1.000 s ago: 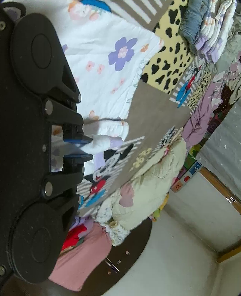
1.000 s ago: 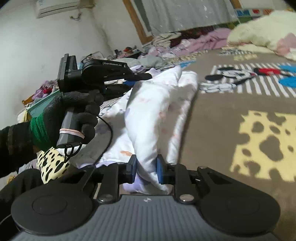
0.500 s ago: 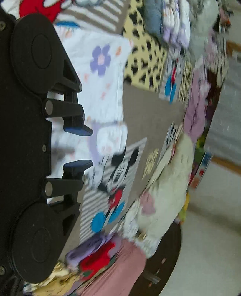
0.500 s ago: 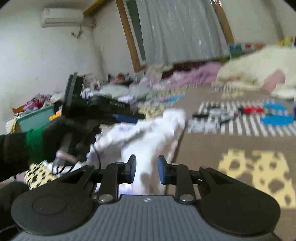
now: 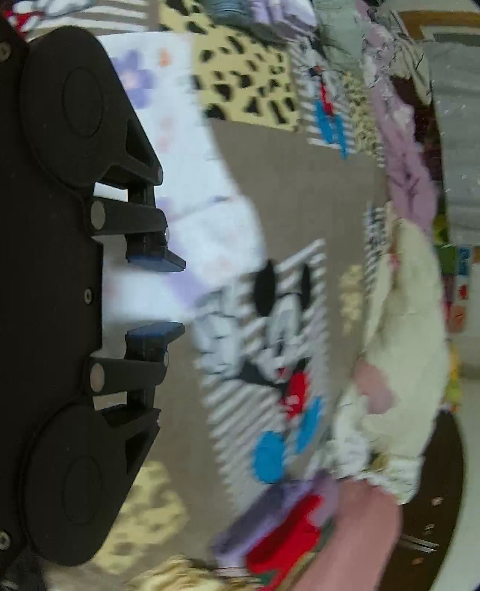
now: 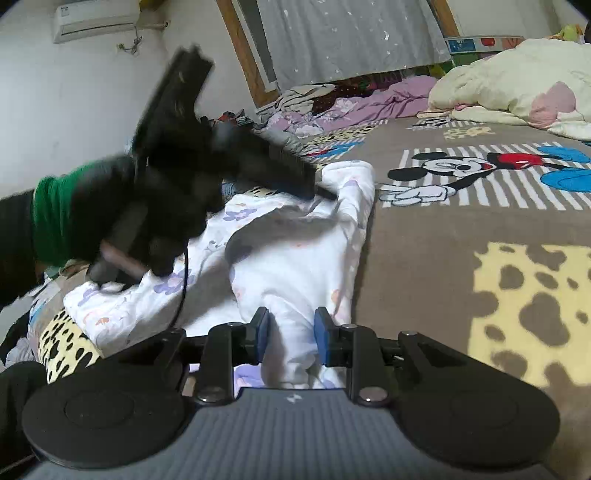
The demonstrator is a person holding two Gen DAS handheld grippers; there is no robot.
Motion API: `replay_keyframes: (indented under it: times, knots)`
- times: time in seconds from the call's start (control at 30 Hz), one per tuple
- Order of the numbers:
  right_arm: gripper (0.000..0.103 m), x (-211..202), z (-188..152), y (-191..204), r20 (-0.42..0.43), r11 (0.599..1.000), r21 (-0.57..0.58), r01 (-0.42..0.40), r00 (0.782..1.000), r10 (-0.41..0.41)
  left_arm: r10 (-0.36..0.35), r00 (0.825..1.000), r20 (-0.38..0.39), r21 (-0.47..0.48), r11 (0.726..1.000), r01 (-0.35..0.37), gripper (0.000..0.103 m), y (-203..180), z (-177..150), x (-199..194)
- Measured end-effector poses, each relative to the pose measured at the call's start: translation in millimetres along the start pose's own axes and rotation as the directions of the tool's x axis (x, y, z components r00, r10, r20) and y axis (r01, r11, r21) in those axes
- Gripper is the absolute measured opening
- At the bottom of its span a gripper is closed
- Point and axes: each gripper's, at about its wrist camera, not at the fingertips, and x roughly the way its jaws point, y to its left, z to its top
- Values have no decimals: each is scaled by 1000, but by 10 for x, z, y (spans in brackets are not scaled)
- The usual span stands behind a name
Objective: Fold clothes
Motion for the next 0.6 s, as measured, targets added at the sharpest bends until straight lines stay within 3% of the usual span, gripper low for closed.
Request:
replay_keyframes:
  times: [0.07, 0.17, 0.23, 0.33, 0.47, 0.6]
  knots:
    - [28, -15, -2, -4, 4, 1000, 9, -12, 1000, 12, 31, 1000, 3, -36, 999, -31, 29, 75, 91, 184]
    - [29, -34, -15, -10, 6, 1000, 19, -22, 1000, 22, 31, 998, -56, -122, 992, -37, 29, 240, 143, 591]
    - [29, -39, -28, 5, 4, 1000, 12, -21, 1000, 21, 28, 991, -128, -140, 989, -46, 29, 283, 144, 856]
    - [30, -24, -40, 23, 3, 1000, -2, -19, 1000, 19, 14, 988, -157, -127, 991, -34, 31, 268, 212, 961]
    - [31, -11, -60, 29, -1, 1000, -5, -21, 1000, 21, -30, 990, -140, -209, 978, 0, 32, 412, 239, 816]
    - [32, -50, -72, 45, 18, 1000, -9, -18, 1000, 18, -22, 999, -46, -299, 954, 7, 42, 562, 120, 235]
